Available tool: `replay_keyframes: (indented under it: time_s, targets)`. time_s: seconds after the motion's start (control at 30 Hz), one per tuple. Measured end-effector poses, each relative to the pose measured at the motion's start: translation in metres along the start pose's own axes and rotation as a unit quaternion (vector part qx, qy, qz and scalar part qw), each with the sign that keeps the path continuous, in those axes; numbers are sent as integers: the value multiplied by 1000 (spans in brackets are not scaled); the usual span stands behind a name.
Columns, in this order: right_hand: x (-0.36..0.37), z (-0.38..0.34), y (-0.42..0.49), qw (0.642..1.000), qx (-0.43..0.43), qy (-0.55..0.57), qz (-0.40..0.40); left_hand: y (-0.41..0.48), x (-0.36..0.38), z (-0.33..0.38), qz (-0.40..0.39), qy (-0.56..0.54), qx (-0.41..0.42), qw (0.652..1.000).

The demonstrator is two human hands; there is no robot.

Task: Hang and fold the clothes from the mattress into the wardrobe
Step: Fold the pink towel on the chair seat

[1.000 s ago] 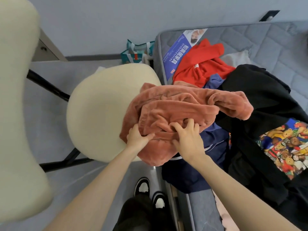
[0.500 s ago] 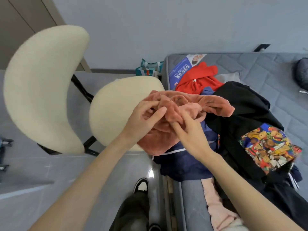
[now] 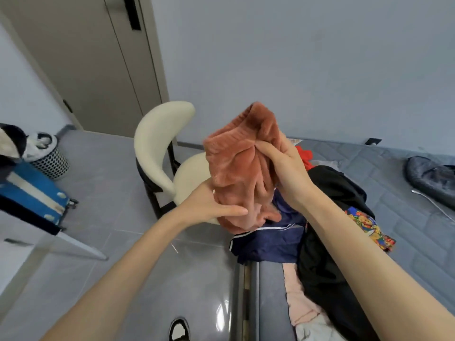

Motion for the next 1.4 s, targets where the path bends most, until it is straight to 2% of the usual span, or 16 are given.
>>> replay_keyframes:
  time_s: [0.13, 0.27, 0.33, 0.4, 0.5, 0.57, 0.67, 0.73, 0.8, 0.87, 0.93, 1.0, 1.07, 1.17, 1.3, 1.4]
  targets:
    - [57, -27, -14, 986, 66, 148, -39, -39, -11, 9, 2, 16, -23, 1000]
    - [93, -34, -11, 975, 98, 187, -65, -80, -62, 28, 122, 6, -14, 992]
    - [108, -27, -17, 983, 105, 94, -119, -111, -100, 41, 208, -29, -12, 978]
    - [124, -8, -35, 966, 112, -79, -220, -140, -136, 51, 268, -109, -16, 957]
    - [164, 36, -90, 869, 146, -259, -397, -172, -168, 77, 259, -214, 6, 942]
    - [193, 61, -116, 853, 125, -308, -403, -194, -180, 93, 252, -255, 22, 933]
    - [240, 67, -124, 889, 44, -328, -318, -230, -212, 99, 282, -353, 50, 891]
    - [261, 50, -118, 931, 32, -263, -251, -258, -239, 96, 298, -313, 63, 899]
    - [283, 23, -113, 962, 38, -167, -212, -292, -253, 79, 302, -153, 11, 941]
    - [310, 0, -115, 972, 59, -75, -214, -326, -250, 37, 262, -8, -94, 961]
    - [342, -21, -122, 969, 77, 16, -235, -354, -234, -3, 173, 77, -160, 969]
    - [373, -36, -127, 958, 108, 107, -242, -373, -214, -33, 104, 90, -200, 970]
    - [393, -44, -127, 946, 143, 192, -218, -387, -211, -50, 102, 81, -228, 965]
    - [410, -34, -129, 912, 217, 288, -198, -395, -221, -64, 154, 56, -248, 955]
    - [422, -21, -129, 854, 288, 373, -219, -394, -221, -56, 184, 101, -238, 948]
    - [420, -22, -120, 864, 268, 349, -244, -397, -236, -55, 273, 23, -209, 939]
Point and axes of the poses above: each hand's wrist, its own y-axis towards the middle knuckle, its own x-axis out of the palm, z = x × y, the point moved 8 cm from there along y, towards the middle knuckle, and after that the axes turned 4 degrees about y, right-handed, at the moved point
